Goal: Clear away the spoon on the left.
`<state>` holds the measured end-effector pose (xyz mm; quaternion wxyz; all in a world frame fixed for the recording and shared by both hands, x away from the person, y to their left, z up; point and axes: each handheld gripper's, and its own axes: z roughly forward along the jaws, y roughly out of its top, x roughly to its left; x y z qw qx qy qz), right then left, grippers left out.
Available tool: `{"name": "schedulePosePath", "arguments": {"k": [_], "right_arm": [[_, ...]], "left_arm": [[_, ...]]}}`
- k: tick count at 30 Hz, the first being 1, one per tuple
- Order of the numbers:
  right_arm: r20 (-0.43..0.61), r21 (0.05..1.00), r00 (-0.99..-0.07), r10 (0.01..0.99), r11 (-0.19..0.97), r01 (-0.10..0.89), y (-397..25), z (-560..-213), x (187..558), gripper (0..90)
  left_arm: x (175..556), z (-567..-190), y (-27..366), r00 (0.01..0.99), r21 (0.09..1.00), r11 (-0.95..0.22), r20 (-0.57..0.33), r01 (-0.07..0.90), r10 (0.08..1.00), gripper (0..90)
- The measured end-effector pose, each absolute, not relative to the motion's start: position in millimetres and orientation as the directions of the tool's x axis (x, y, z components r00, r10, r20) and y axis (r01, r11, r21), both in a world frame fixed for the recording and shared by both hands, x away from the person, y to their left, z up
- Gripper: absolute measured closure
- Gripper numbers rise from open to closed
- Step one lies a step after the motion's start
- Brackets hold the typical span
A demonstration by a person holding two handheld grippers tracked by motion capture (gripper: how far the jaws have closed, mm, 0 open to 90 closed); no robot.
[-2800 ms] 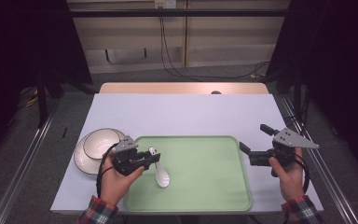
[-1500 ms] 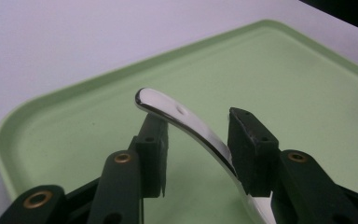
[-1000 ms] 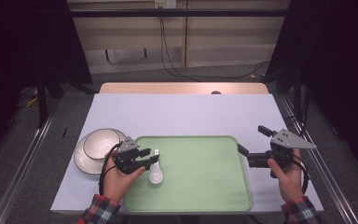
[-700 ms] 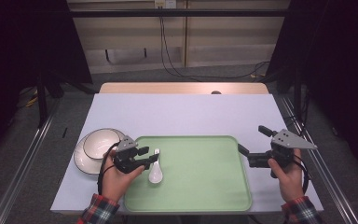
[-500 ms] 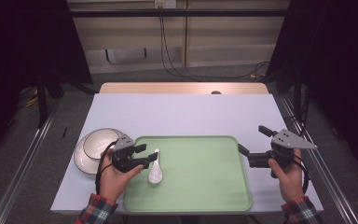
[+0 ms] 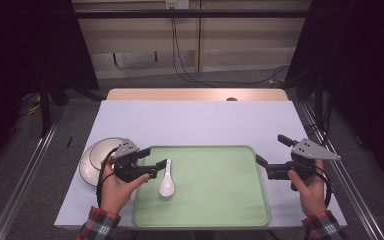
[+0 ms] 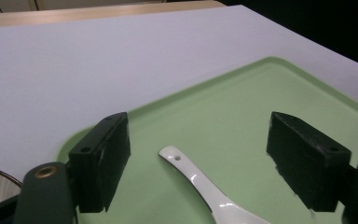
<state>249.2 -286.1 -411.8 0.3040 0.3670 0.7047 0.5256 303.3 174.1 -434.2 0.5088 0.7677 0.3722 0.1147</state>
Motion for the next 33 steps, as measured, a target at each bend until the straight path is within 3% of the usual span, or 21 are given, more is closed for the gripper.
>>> {"name": "schedulePosePath", "arguments": {"k": [33], "right_arm": [[-0.043, 0.963, -0.535, 0.844, 0.176, 0.201, -286, -412, 249, 0.1]], "left_arm": [[304, -408, 202, 0.715, 0.905, -0.148, -0.206, 0.399, 0.668, 7.4]]}}
